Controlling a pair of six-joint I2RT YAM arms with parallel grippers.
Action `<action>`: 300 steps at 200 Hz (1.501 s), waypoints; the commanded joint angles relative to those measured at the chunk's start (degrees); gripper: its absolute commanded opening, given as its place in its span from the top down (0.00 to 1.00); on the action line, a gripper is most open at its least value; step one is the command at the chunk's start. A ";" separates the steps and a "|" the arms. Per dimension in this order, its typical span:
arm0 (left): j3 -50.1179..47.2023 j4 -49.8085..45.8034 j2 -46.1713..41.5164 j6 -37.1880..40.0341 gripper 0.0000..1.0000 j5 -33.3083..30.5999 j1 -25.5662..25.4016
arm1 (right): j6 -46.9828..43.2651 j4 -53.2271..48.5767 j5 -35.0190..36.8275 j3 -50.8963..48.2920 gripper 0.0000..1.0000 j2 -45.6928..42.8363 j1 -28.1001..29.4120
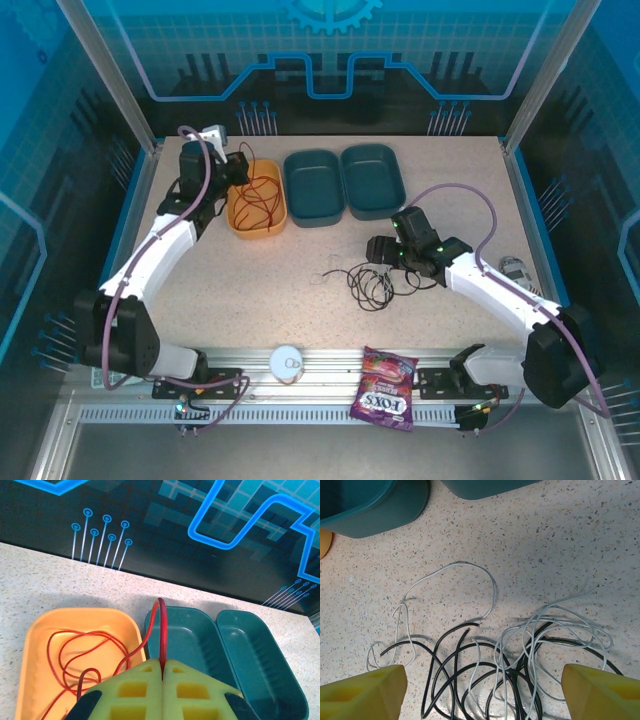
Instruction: Untangle the cables
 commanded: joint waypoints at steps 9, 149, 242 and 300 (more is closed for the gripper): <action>3.46 2.32 3.60 -1.49 1.00 1.64 0.61 | -0.18 -1.24 0.73 0.96 0.18 -1.07 0.76; 2.73 -0.14 12.34 -15.04 1.00 -2.05 0.48 | -0.49 -1.29 0.42 0.93 0.18 -0.22 0.76; 1.69 -0.17 17.58 -16.15 1.00 -1.26 0.45 | -0.32 -1.35 0.14 0.34 0.18 -0.28 0.76; 5.14 -2.78 23.62 -11.86 1.00 1.27 0.44 | -0.22 -1.67 0.05 0.05 0.18 -0.85 0.76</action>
